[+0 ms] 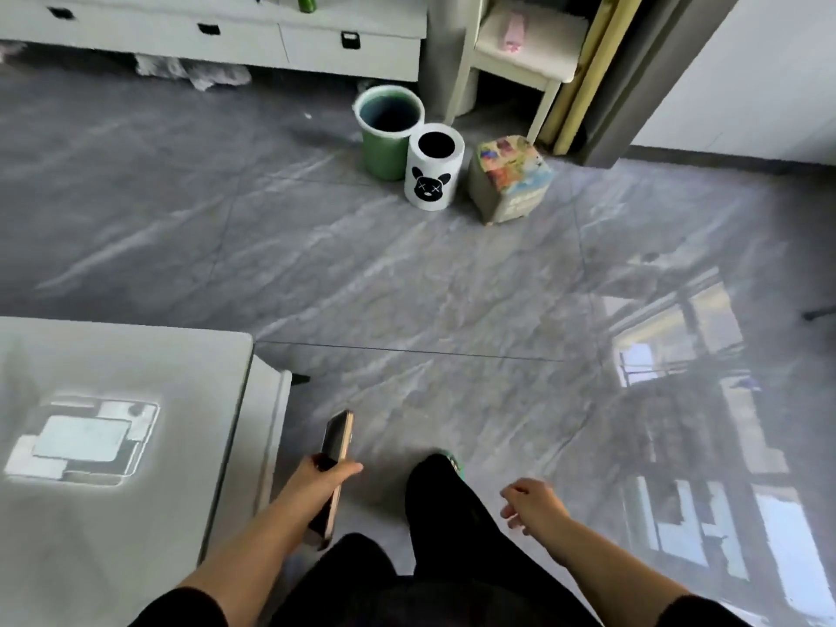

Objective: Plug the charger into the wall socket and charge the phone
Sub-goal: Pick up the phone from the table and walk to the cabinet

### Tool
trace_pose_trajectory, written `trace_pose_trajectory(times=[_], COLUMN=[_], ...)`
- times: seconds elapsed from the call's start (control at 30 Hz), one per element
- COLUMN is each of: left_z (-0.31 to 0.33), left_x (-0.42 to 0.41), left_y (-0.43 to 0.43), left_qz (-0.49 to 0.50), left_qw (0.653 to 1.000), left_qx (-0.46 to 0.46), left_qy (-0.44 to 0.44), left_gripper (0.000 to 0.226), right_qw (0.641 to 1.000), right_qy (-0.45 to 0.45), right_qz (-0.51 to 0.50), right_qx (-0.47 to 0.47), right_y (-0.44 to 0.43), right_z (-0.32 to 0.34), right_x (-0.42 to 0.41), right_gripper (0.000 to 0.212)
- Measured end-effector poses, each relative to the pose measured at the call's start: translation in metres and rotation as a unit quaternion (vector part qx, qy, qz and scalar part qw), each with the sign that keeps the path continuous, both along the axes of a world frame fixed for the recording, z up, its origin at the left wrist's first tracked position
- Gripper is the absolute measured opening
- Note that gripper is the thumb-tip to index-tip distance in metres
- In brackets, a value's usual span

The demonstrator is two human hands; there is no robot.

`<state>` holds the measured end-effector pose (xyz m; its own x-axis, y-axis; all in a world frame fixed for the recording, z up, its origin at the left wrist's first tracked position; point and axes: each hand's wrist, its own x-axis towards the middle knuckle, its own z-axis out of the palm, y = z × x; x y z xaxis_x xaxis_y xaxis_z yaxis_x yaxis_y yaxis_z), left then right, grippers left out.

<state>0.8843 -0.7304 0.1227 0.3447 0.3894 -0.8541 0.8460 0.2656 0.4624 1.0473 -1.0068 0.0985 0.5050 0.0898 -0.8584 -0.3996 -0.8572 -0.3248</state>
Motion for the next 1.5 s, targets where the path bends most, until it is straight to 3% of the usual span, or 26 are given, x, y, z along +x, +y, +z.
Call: trace_pose_trajectory(times=[0.23, 0.5, 0.67, 0.8, 0.97, 1.13, 1.5], left_z=[0.008, 0.016, 0.016, 0.014, 0.01, 0.004, 0.01], left_x=[0.045, 0.076, 0.113, 0.161, 0.232, 0.303, 0.393], left_y=[0.044, 0.147, 0.238, 0.304, 0.379, 0.446, 0.596], left_qz=[0.111, 0.179, 0.145, 0.158, 0.185, 0.21, 0.289], left_qw=[0.994, 0.984, 0.989, 0.987, 0.981, 0.975, 0.956], left_qx=[-0.013, -0.003, -0.014, -0.021, -0.058, -0.075, -0.047], left_qy=[0.017, 0.019, 0.037, 0.011, 0.004, 0.011, 0.012], left_gripper=[0.018, 0.019, 0.023, 0.021, 0.035, 0.062, 0.052], right_qw=[0.988, 0.979, 0.985, 0.992, 0.994, 0.992, 0.963], right_qy=[0.011, 0.032, 0.033, 0.053, 0.091, 0.075, 0.024], right_qz=[0.127, 0.17, 0.156, 0.105, 0.062, 0.106, 0.247], right_qx=[0.083, 0.109, 0.061, 0.034, 0.007, -0.001, 0.1], right_y=[0.16, 0.315, 0.368, 0.399, 0.436, 0.511, 0.795], right_z=[0.021, 0.027, 0.028, 0.028, 0.016, 0.0, 0.021], right_x=[0.113, 0.181, 0.224, 0.275, 0.35, 0.427, 0.521], right_gripper=[0.015, 0.022, 0.021, 0.022, 0.022, 0.022, 0.02])
